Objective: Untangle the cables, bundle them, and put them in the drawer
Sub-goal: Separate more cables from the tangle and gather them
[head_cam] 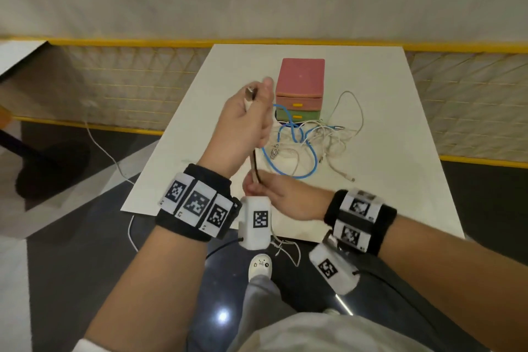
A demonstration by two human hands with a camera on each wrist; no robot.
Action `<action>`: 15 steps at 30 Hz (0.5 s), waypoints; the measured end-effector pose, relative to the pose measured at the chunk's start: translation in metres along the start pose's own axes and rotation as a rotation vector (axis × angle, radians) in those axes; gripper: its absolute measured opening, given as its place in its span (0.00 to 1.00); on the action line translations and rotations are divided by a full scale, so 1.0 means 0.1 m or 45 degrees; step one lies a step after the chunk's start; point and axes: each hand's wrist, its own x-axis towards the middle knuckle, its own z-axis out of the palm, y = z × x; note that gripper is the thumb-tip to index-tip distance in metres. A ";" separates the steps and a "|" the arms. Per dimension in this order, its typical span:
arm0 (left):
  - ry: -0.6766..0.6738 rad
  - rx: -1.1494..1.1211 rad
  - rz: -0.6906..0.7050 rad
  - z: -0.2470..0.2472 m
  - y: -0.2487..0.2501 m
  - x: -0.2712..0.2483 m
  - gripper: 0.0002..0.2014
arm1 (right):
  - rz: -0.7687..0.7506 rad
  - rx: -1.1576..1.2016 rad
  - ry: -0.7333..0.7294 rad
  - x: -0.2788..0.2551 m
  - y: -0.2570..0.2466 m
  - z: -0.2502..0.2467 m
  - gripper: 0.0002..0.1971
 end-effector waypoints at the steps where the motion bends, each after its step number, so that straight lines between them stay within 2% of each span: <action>1: 0.061 -0.029 0.016 -0.06 0.03 0.04 0.18 | 0.025 -0.039 -0.028 -0.02 0.13 0.08 0.10; 4: 0.196 -0.084 0.013 -0.25 0.04 0.11 0.19 | 0.229 -0.163 -0.129 -0.08 0.55 0.19 0.09; 6: 0.248 -0.044 -0.023 -0.34 0.01 0.13 0.19 | 0.384 -0.320 -0.267 -0.10 0.77 0.13 0.11; 8: 0.260 0.022 -0.079 -0.41 -0.02 0.16 0.19 | 0.476 -0.409 -0.418 -0.11 0.88 0.00 0.26; 9: 0.252 0.021 -0.113 -0.43 -0.04 0.17 0.18 | 0.499 -0.381 -0.439 -0.11 0.88 -0.07 0.31; 11: 0.225 -0.033 -0.164 -0.46 -0.09 0.22 0.19 | 0.466 -0.241 -0.307 -0.07 0.85 -0.27 0.27; 13: 0.199 -0.006 -0.182 -0.47 -0.16 0.27 0.19 | 0.412 -0.166 -0.014 0.00 0.82 -0.48 0.17; 15: 0.161 0.057 -0.194 -0.44 -0.23 0.31 0.19 | 0.435 -0.202 0.336 0.01 0.91 -0.69 0.10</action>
